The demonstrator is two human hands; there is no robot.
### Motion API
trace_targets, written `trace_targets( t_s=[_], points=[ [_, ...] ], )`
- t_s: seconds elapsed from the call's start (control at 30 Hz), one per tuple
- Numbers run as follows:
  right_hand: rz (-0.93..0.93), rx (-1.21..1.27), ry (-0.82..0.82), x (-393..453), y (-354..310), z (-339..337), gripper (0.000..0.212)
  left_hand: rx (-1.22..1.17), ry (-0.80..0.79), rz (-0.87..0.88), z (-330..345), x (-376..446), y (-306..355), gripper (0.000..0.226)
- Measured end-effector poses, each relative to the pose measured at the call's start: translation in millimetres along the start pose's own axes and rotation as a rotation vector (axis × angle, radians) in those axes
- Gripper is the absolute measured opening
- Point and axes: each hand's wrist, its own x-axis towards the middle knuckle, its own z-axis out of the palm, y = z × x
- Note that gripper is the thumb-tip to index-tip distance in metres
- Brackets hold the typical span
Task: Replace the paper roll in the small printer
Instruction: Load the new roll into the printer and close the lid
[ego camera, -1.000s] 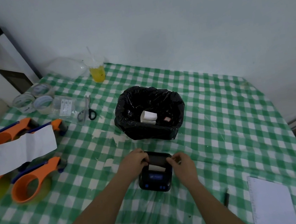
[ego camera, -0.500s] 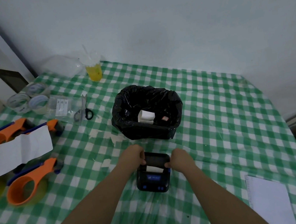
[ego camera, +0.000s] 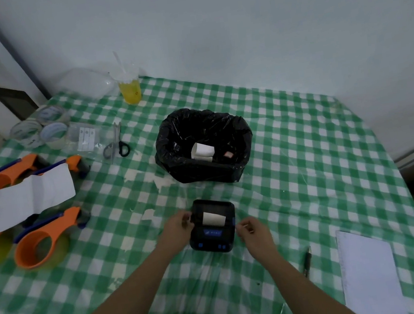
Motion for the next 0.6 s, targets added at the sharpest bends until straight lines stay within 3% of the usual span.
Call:
trace_targets(
  t_s=[0.1, 0.2, 0.3, 0.6],
  points=[
    [0.014, 0.004, 0.04, -11, 15, 4, 0.006, -0.176, -0.166, 0.056, 6, -23, -3, 0.051],
    [0.024, -0.014, 0.052, -14, 25, 9, 0.017, -0.104, -0.171, 0.102, 11, -27, -8, 0.07],
    [0.023, -0.014, 0.026, -17, 25, 13, 0.026, -0.022, -0.131, 0.101, 14, -24, -15, 0.074],
    [0.036, 0.045, 0.032, -22, 27, 22, 0.028, 0.213, -0.192, 0.106, 9, -17, -23, 0.082]
  ],
)
